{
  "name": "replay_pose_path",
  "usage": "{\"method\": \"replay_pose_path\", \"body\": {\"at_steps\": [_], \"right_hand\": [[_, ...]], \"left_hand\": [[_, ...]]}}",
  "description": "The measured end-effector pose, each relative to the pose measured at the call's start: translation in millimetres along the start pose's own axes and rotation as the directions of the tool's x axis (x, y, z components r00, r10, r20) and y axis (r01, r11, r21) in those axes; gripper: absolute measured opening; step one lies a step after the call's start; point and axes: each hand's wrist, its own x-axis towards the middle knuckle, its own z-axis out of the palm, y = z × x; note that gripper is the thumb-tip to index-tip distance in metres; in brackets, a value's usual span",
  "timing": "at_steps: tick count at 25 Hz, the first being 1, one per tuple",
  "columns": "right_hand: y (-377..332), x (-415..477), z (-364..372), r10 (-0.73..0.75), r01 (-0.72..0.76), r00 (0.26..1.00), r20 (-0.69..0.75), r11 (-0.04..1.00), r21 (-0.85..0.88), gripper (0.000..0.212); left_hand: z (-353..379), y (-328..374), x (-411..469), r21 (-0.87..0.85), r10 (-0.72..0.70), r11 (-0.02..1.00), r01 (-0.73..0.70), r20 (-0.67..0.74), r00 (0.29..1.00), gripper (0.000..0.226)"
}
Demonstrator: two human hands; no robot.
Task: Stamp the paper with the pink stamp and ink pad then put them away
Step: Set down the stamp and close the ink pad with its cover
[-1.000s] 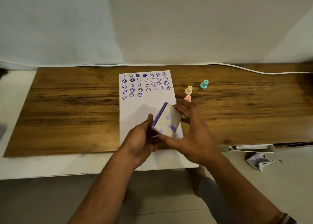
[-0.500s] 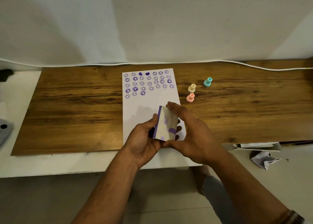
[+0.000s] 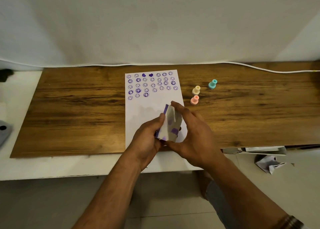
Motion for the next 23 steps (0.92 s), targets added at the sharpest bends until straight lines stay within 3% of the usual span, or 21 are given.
{"method": "replay_pose_path", "body": {"at_steps": [4,6,7,10,13,16,20,23], "right_hand": [[-1,3,4,0.014,-0.021,0.993,-0.114,0.998,-0.059,0.104],[2,5,2,0.063,-0.063,0.997,-0.052,0.998,0.008,0.1],[3,5,-2,0.115,-0.114,0.993,0.001,0.984,0.139,0.095],[4,10,-18,0.228,-0.242,0.969,0.098,0.783,0.572,0.06],[7,14,-29,0.33,-0.307,0.938,0.109,0.639,0.705,0.033],[9,15,-29,0.404,-0.358,0.905,0.135,0.548,0.756,0.029],[13,18,-26,0.496,-0.379,0.86,0.119,0.467,0.799,0.032],[14,18,-23,0.526,-0.393,0.84,0.132,0.423,0.816,0.033]], "left_hand": [[11,-10,-1,0.305,0.213,0.936,-0.176,-0.092,0.973,0.015],[8,-11,1,0.295,0.245,0.936,-0.191,-0.16,0.956,0.021],[6,-9,2,0.262,0.242,0.945,-0.194,-0.164,0.956,0.023],[4,-3,2,0.232,0.208,0.957,-0.172,-0.142,0.968,0.03],[7,-4,0,0.247,0.178,0.957,-0.151,-0.092,0.98,0.033],[10,-7,-2,0.293,0.256,0.929,-0.228,-0.062,0.965,0.046],[13,-13,-2,0.522,0.426,0.787,-0.327,-0.076,0.902,0.076],[13,-18,-2,0.657,0.536,0.654,-0.375,-0.052,0.843,0.081]]}}
